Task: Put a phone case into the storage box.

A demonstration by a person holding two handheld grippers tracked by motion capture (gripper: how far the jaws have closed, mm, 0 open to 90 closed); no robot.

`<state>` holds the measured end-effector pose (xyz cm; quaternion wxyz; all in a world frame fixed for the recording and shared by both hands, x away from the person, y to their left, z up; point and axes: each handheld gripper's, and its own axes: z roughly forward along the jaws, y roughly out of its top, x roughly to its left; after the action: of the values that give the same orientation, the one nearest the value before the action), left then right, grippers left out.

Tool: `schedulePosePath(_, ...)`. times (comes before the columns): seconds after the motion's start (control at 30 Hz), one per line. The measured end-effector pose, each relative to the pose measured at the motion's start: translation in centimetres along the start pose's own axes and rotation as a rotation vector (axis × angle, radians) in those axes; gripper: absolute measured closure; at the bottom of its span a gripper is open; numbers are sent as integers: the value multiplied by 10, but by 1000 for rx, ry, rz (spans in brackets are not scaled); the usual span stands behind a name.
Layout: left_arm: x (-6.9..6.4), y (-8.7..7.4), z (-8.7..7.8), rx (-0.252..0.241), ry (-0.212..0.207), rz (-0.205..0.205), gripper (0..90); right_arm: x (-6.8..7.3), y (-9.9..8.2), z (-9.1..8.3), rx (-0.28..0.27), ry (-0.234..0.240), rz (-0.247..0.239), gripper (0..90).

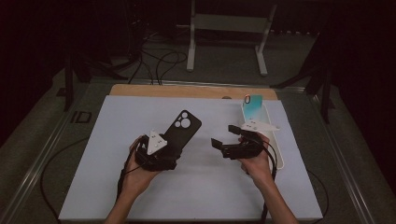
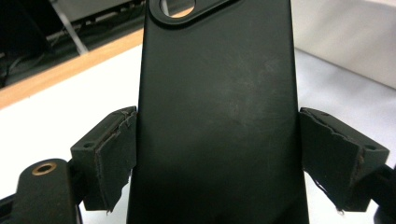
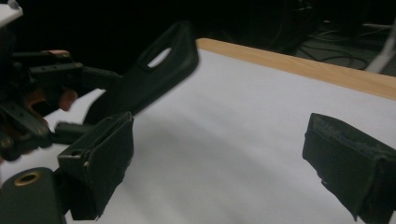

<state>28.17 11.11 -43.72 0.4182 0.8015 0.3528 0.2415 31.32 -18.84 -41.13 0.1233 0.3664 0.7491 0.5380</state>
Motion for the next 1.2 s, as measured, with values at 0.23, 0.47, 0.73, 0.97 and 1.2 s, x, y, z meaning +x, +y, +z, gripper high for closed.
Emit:
schedulePosePath(0.23,-11,5,-2,-37,-17,28,159,8,8,15,10,55,11,94)
schedulePosePath(0.47,-18,6,-3,-56,-26,53,158,17,13,26,29,102,40,171)
schedulePosePath(0.73,-23,6,-1,-78,-40,68,156,23,18,36,73,133,82,359)
schedulePosePath(0.97,-27,5,0,-113,-50,69,155,27,18,42,111,182,79,524)
schedulePosePath(1.2,-28,2,2,-118,-44,65,157,27,18,42,96,270,118,719)
